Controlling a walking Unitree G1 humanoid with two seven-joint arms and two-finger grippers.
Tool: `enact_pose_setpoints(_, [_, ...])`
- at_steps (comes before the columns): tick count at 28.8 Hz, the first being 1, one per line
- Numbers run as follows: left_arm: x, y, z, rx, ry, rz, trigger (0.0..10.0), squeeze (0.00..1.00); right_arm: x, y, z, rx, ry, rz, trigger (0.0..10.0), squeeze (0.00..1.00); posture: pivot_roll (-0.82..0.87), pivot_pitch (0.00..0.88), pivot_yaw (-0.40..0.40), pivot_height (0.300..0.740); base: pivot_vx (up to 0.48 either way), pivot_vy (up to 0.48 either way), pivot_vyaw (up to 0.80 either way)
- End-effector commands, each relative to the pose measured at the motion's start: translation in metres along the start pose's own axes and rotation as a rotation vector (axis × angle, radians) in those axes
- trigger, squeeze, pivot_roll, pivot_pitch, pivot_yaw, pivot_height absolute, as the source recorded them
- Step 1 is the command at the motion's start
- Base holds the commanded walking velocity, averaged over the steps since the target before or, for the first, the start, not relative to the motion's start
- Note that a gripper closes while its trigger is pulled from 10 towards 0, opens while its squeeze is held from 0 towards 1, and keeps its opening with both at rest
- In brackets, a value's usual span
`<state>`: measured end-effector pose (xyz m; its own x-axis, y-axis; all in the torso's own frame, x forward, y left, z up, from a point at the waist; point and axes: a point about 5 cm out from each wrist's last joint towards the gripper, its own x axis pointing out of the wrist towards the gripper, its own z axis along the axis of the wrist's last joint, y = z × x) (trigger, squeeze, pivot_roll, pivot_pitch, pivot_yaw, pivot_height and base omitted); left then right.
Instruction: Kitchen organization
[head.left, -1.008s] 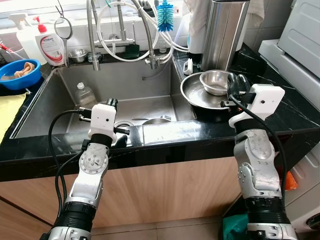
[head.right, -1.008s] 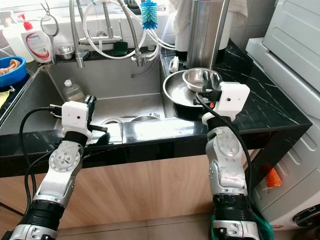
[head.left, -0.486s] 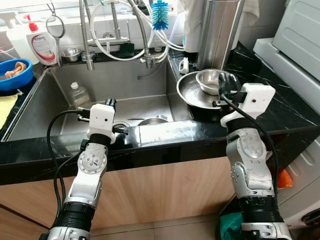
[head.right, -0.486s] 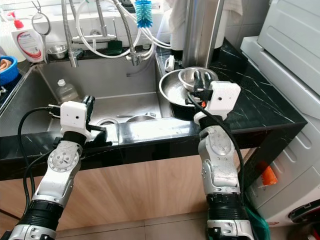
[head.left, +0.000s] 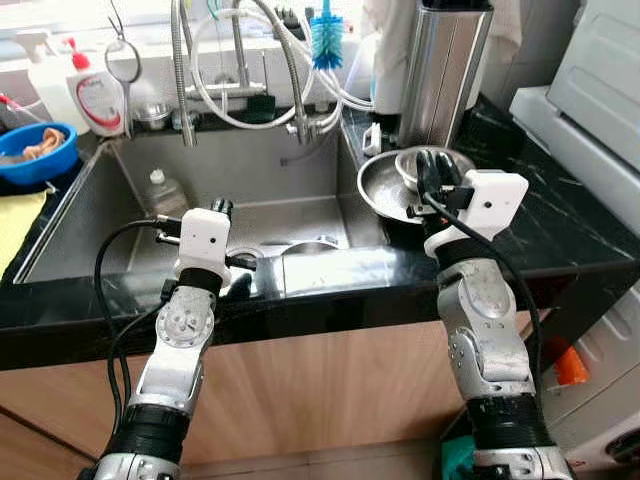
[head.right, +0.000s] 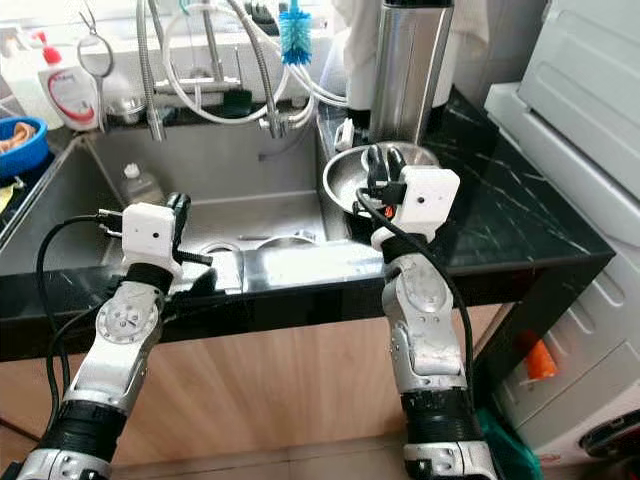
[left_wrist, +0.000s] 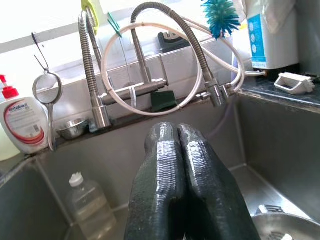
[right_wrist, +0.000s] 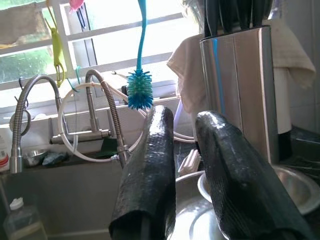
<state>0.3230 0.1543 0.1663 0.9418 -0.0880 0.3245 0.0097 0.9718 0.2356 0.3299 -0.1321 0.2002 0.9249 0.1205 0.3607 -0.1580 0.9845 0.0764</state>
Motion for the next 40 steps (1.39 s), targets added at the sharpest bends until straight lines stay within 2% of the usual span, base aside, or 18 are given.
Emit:
enact_pose_setpoints(1, [0.002,0.001,0.001,0.008,0.002,0.001,10.0,0.0,0.002,0.004,0.003,0.015,-0.005,0.017,10.0,0.0,-0.21,0.0,0.034,0.731,0.304,0.0,0.0])
enact_pose_setpoints(8, [0.0,0.001,0.0,0.009,0.002,0.002,10.0,0.0,0.002,0.006,0.002,0.015,0.002,0.026,10.0,0.0,-0.21,0.0,0.032,0.731,0.297,0.0,0.0])
enact_pose_setpoints(18, [0.001,0.0,0.002,0.005,-0.008,0.002,10.0,0.0,0.002,0.01,0.001,0.018,0.025,0.045,10.0,0.0,-0.21,0.0,0.029,0.731,0.0,0.0,0.0])
enact_pose_setpoints(24, [0.0,0.001,0.001,0.006,-0.006,0.004,10.0,0.0,0.008,0.017,0.009,0.014,0.022,0.089,10.0,0.0,-0.21,0.0,0.029,0.731,0.0,0.0,0.0])
enact_pose_setpoints(25, [0.0,0.001,0.001,0.006,-0.005,0.005,10.0,0.0,0.01,0.017,0.009,0.003,0.046,0.105,10.0,1.0,-0.22,0.0,0.029,0.731,0.0,0.0,0.0])
enact_pose_setpoints(28, [0.0,0.001,0.0,0.012,0.0,0.007,10.0,0.0,0.013,0.008,0.002,-0.126,0.198,0.135,10.0,1.0,-0.22,0.0,0.025,0.731,0.0,0.0,0.0])
enact_pose_setpoints(31, [0.0,0.003,0.0,0.012,0.0,0.011,10.0,0.0,0.014,0.001,0.0,-0.18,0.254,0.147,10.0,1.0,-0.22,0.0,0.025,0.731,0.0,0.0,0.0])
enact_pose_setpoints(33, [0.0,0.005,-0.001,0.013,0.002,0.014,10.0,0.0,0.016,-0.006,0.004,-0.278,0.294,0.196,10.0,1.0,-0.22,0.0,0.026,0.731,0.0,0.0,0.0])
enact_pose_setpoints(34, [0.0,0.005,-0.001,0.013,0.002,0.014,10.0,0.0,0.016,-0.006,0.004,-0.278,0.294,0.196,10.0,1.0,-0.22,0.0,0.026,0.731,0.0,0.0,0.0])
enact_pose_setpoints(35, [0.0,0.005,-0.001,0.014,0.005,0.015,10.0,0.0,0.018,-0.011,0.007,-0.342,0.311,0.213,10.0,1.0,-0.23,0.0,0.026,0.731,0.0,0.0,0.0])
enact_pose_setpoints(40, [0.0,0.005,-0.002,0.014,0.009,0.011,10.0,0.0,0.021,-0.016,0.013,-0.385,0.364,0.232,10.0,1.0,-0.23,0.0,0.031,0.731,0.0,0.0,0.0])
